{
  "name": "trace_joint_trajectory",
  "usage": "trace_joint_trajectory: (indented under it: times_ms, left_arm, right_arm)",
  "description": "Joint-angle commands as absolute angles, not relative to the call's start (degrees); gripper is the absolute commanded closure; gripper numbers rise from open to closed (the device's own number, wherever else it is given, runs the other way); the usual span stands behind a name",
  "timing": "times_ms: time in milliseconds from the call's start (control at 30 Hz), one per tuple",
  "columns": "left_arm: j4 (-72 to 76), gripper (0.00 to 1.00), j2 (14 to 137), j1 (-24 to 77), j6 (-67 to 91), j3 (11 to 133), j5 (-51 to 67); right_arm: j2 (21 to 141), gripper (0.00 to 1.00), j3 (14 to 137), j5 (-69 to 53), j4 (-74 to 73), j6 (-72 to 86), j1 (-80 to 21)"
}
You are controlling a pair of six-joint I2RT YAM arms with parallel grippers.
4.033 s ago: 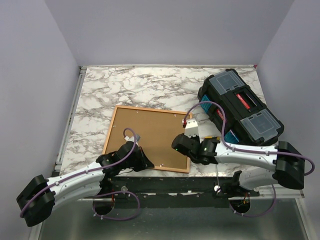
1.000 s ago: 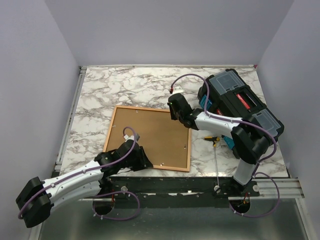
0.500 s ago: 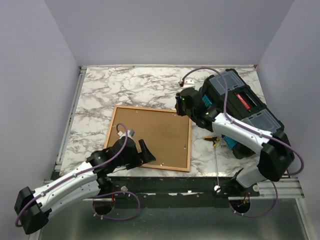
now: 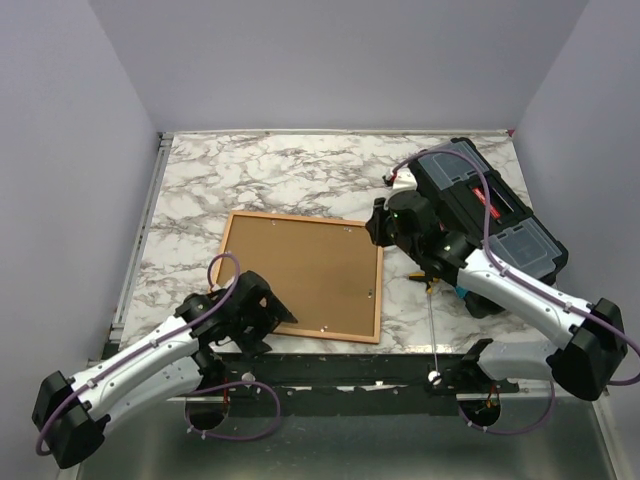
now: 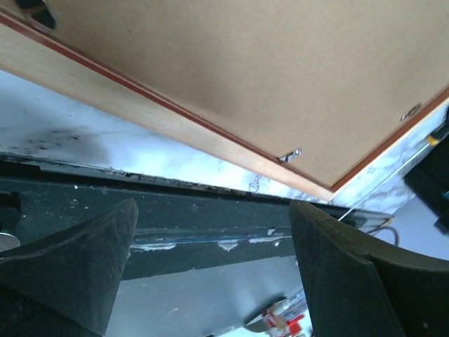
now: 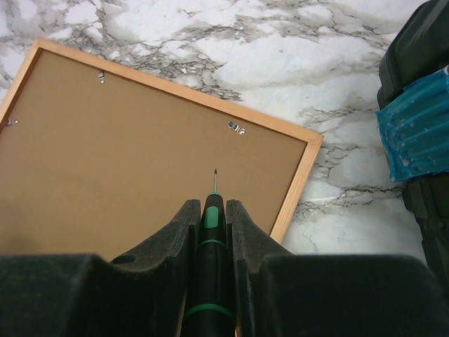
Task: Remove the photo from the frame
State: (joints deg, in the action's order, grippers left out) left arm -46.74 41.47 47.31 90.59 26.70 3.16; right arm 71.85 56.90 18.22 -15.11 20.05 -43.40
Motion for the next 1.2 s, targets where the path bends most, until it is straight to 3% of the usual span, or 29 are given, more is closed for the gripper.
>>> trace_joint_trajectory:
  times_ms: [0,467,633,767,967,1167]
  left_arm:
    - [-47.99,0.09,43.15,41.9,92.83,27.75,1.86]
    - [-48.78,0.06,51.78,14.68,56.25,43.29,-6.19]
    - [-36.23,0.03,56.92,-4.27,45.75,41.99,11.29]
    - [-27.22,0.05,61.37,-14.2,46.62,41.48,22.45]
    - [-22.68,0.04,71.91,-18.61,44.63,48.11,18.59]
    - [-22.01,0.08,86.45,-20.5,42.48,51.76,22.33]
  right_arm:
    - [70.07,0.99,55.22,15.31,-16.03,21.68,-43.37]
    - [86.79,0.99,58.67,1.53,2.09,29.21,-43.4]
    - [96.27,0.99,61.89,-3.95,13.77,33.58,-43.42]
    - [105.3,0.99,67.29,-6.14,18.88,37.21,-43.41]
    - [115.56,0.99,74.32,-4.7,20.96,38.46,-43.42]
    - [120.8,0.99,77.98,-4.83,21.47,39.03,-43.41]
